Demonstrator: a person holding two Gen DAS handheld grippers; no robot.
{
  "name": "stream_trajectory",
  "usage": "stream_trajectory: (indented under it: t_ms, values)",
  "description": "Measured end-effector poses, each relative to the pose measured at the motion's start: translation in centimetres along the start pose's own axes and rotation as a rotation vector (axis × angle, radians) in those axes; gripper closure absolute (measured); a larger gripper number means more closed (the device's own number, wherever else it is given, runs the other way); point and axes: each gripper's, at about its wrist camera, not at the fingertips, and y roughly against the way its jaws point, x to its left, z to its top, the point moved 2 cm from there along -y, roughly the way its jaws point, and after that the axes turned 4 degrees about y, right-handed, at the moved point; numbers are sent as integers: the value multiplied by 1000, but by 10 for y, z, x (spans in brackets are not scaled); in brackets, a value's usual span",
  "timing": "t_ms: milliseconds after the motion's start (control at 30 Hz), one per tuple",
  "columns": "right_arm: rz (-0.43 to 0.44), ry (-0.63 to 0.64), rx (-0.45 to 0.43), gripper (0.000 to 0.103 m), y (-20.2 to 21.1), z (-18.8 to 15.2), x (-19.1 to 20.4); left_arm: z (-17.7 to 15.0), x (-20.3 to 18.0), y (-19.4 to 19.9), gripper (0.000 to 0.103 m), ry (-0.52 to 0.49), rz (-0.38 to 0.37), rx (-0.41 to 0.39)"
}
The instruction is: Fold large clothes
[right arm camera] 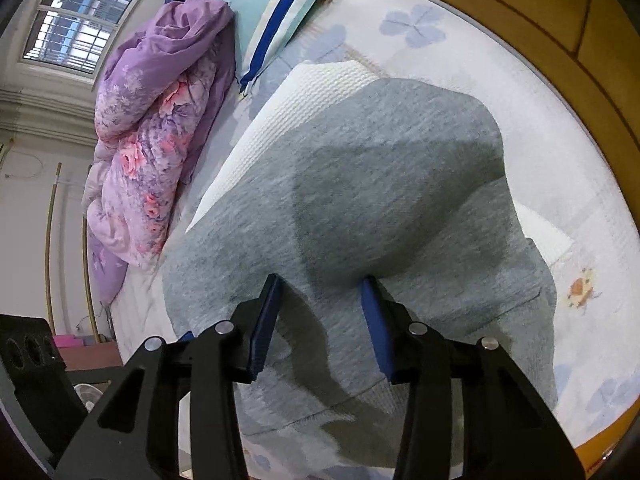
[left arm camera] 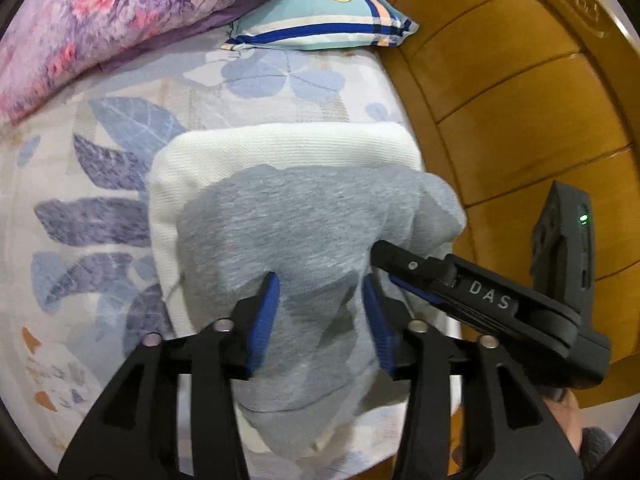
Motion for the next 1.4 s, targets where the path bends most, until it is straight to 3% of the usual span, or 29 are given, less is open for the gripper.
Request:
stream_trajectory:
  t_ms: [133, 267, 400, 533, 633, 900, 1033, 1400]
  values:
    - [-53, 45, 4, 59, 14, -9, 16, -5, -1, 14, 28, 11, -54, 21]
    - [-94, 116, -34, 53, 37, -18, 36, -10, 13, 49, 13, 67, -92, -49]
    - [-142, 228, -66, 46, 60, -34, 65, -20, 47, 77, 10, 141, -41, -62]
    - [-169, 316, -55, 31, 69, -65, 100, -39, 90, 98, 10, 162, 162, -84]
    - [-183, 384, -29, 23, 66, -90, 127, -54, 113, 114, 7, 174, 226, -95]
    - [-320, 565, -42, 9, 53, -154, 199, -82, 156, 158, 5, 226, 196, -142]
    - [-379, 608, -73, 8, 53, -182, 229, -95, 168, 179, 5, 221, 177, -144]
    - [-458, 590, -201, 8, 79, -268, 319, -137, 218, 284, 5, 122, 129, -216]
